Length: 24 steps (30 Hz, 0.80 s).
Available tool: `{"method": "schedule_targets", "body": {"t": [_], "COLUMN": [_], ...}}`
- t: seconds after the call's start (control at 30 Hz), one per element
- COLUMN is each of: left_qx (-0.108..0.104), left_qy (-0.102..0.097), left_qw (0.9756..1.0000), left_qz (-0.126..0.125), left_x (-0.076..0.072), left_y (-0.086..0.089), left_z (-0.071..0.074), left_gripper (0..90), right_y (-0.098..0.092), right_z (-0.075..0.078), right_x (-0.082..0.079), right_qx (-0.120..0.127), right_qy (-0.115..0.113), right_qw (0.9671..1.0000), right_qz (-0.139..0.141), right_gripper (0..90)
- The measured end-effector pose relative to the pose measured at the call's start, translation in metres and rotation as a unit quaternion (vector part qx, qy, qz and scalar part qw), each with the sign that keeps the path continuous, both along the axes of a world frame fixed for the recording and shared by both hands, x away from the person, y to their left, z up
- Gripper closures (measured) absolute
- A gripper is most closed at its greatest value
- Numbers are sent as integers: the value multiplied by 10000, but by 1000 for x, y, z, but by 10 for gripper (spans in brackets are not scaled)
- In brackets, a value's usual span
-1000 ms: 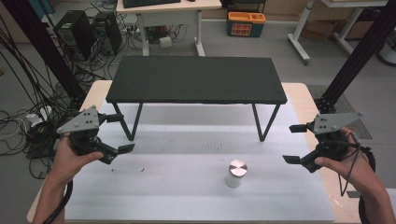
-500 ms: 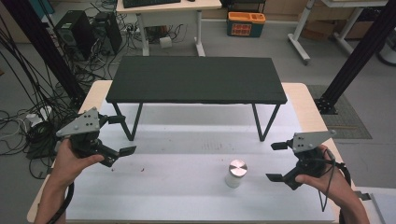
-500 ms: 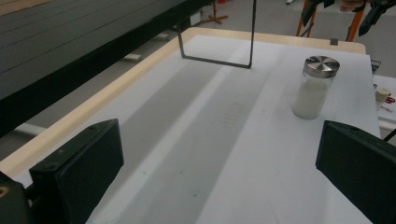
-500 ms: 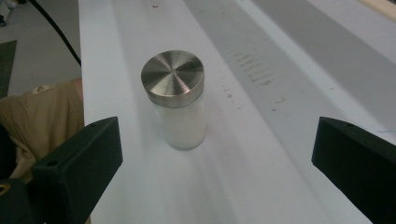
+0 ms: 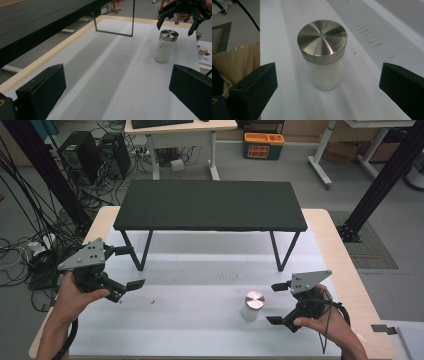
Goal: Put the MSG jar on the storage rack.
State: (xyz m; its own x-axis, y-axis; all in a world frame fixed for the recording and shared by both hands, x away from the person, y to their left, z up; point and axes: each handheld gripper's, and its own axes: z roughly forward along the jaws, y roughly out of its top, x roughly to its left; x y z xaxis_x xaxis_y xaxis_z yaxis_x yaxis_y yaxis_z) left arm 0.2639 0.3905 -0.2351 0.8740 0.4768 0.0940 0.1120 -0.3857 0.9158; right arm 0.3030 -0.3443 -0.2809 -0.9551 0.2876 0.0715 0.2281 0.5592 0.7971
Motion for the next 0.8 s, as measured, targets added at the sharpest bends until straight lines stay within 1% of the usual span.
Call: {"method": "schedule_targets", "body": {"t": [0.13, 0.33, 0.37, 0.4, 0.63, 0.7, 0.8], "left_qx": [4, -8, -9, -7, 8, 15, 10], "left_qy": [-5, 2, 3, -2, -20, -23, -14], "left_qw": [10000, 10000, 10000, 10000, 10000, 10000, 10000], "left_qz": [4, 2, 0, 0, -31, -32, -16], "left_x": [-1, -2, -2, -3, -4, -4, -4], "left_y": [1, 3, 3, 3, 3, 4, 4], "left_z": [-1, -2, -2, -2, -1, -1, -2], "left_gripper": [11, 11, 11, 11, 12, 12, 12], "right_y": [7, 19, 19, 21, 27, 28, 30], "right_z": [-5, -14, -14, -18, -28, -31, -32], "right_x": [1, 3, 3, 4, 5, 6, 6], "right_qx": [-9, 43, 43, 74, 103, 139, 147], "right_qy": [16, 37, 37, 59, 106, 84, 19], "right_qw": [10000, 10000, 10000, 10000, 9999, 9999, 9999], "right_qz": [-13, -15, -15, -18, -10, 9, 28], "right_gripper": [16, 16, 16, 16, 18, 19, 74]}}
